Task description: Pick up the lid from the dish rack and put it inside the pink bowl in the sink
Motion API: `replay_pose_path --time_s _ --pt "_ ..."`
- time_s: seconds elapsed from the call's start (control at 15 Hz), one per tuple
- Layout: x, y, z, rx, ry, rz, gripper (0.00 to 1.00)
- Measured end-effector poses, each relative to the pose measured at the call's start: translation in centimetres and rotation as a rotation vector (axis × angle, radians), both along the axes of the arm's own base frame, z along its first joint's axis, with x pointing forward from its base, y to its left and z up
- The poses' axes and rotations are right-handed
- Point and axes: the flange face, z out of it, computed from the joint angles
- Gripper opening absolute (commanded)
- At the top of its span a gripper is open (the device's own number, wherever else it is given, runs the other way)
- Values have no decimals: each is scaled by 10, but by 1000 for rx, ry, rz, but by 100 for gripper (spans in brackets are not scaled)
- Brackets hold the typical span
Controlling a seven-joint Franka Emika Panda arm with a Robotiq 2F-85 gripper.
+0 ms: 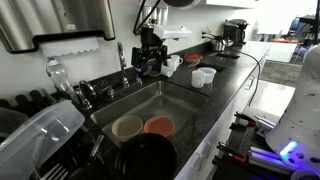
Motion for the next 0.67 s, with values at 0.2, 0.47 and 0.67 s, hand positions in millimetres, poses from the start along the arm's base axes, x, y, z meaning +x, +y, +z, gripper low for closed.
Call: replay_pose_path --time_s 0.2,0.47,0.67 --pt "0 0 0 0 0 1 100" --pt "-1 2 0 6 1 1 100" --pt "-1 22 14 33 -7 34 100"
